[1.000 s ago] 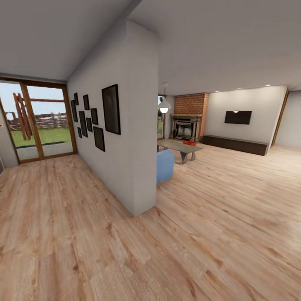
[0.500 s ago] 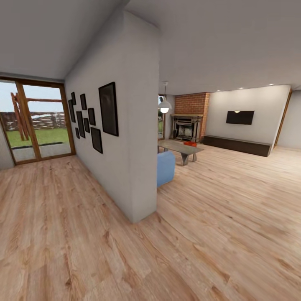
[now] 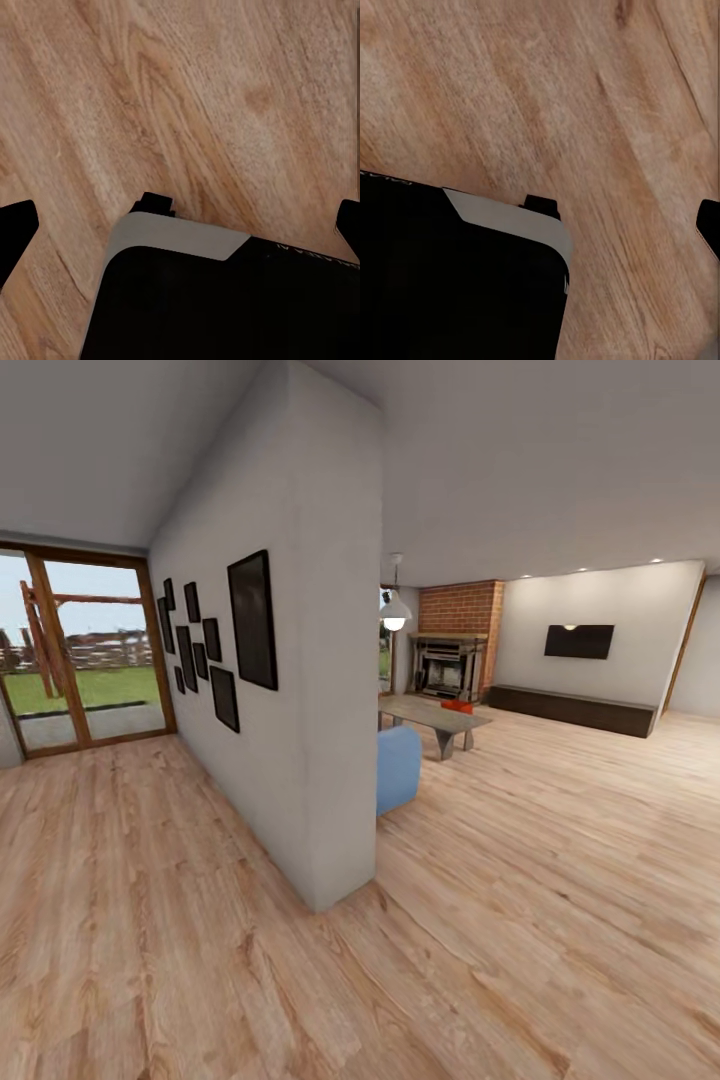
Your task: Move the two storage containers from the living room to the garage. In the garage, place one container on the floor and stack the other container on top of it (either order is fine).
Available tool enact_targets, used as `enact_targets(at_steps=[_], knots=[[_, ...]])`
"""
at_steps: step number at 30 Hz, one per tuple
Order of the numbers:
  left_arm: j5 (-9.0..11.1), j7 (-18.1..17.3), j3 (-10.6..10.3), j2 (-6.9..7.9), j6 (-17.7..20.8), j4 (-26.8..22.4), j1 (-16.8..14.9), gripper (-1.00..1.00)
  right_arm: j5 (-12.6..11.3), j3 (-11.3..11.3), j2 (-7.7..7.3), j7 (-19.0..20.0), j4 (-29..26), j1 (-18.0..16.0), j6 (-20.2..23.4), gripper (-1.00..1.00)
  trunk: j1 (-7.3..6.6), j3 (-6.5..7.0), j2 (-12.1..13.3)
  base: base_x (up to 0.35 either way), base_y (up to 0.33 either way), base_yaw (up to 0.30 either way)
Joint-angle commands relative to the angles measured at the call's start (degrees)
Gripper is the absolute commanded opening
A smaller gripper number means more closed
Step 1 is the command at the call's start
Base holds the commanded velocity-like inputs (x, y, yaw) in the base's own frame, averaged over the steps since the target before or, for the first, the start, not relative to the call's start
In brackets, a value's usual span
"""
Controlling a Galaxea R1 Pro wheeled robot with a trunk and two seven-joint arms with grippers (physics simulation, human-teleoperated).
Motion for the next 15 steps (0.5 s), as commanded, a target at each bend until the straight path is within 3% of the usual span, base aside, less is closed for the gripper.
enact_targets(at_steps=[1,15], knots=[[0.4,0.2,-0.4,-0.02,-0.2,0.0,0.0,1.00,-0.2,0.4,0.03,-0.2,0.2,-0.1,-0.3,1.00,0.04,-0.08,0.0,0.323,0.000,0.000],[0.4,0.2,-0.4,-0.02,-0.1,0.0,0.0,1.00,-0.2,0.4,0.03,-0.2,0.2,-0.1,-0.3,1.00,0.04,-0.08,0.0,0.323,0.000,0.000]])
